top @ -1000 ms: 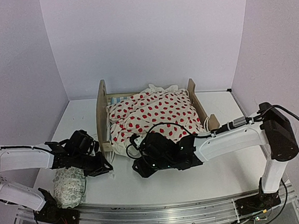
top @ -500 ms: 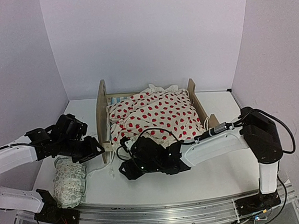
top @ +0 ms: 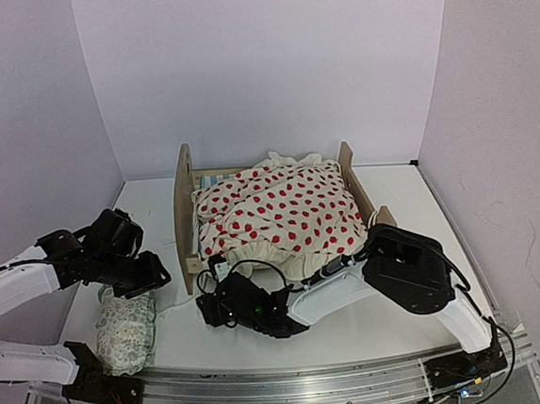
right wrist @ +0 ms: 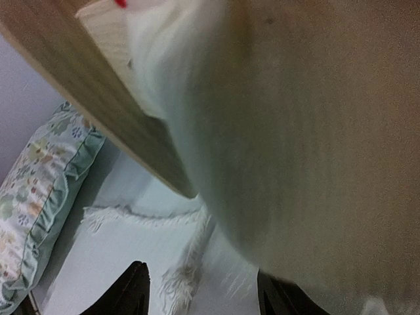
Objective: Set up the pet bed
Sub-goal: Tie the left ropes of the mattress closest to the robot on the bed frame base.
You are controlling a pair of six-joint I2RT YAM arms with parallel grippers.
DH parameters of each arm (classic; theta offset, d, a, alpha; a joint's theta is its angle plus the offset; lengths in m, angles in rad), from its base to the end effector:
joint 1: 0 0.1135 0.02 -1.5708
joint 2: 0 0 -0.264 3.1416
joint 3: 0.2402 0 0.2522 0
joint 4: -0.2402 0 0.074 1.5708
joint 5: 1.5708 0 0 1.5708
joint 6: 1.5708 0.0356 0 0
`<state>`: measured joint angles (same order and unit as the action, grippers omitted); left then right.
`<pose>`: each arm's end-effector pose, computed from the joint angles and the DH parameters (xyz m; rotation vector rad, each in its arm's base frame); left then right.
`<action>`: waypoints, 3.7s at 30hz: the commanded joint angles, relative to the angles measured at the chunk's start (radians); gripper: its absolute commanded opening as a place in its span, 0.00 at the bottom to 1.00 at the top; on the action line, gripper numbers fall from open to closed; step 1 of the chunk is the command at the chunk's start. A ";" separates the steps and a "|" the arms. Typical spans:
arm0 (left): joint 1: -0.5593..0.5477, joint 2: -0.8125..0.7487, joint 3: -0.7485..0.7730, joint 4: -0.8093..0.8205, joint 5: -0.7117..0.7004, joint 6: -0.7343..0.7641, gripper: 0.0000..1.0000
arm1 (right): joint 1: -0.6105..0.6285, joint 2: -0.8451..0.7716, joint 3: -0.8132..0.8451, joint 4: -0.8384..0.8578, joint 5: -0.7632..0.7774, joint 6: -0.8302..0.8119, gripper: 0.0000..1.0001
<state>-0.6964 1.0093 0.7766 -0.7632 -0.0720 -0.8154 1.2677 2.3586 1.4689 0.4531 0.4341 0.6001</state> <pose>0.1483 -0.1207 0.2470 -0.1848 2.6305 -0.4656 0.1648 0.4768 0.1022 -0.3956 2.0106 0.7729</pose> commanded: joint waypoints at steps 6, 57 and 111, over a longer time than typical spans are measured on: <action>0.007 -0.059 0.035 -0.013 0.069 0.081 0.49 | 0.017 0.158 0.157 0.134 0.225 -0.083 0.55; 0.008 -0.109 -0.013 -0.074 0.082 -0.012 0.47 | 0.032 0.063 0.093 0.113 0.229 -0.040 0.00; 0.142 0.355 -0.141 0.349 0.048 -0.308 0.36 | -0.005 -0.037 0.014 0.077 0.079 0.002 0.00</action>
<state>-0.5591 1.3570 0.6258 -0.4430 -0.0296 -1.1472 1.2677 2.3783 1.4826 0.5198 0.5225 0.5869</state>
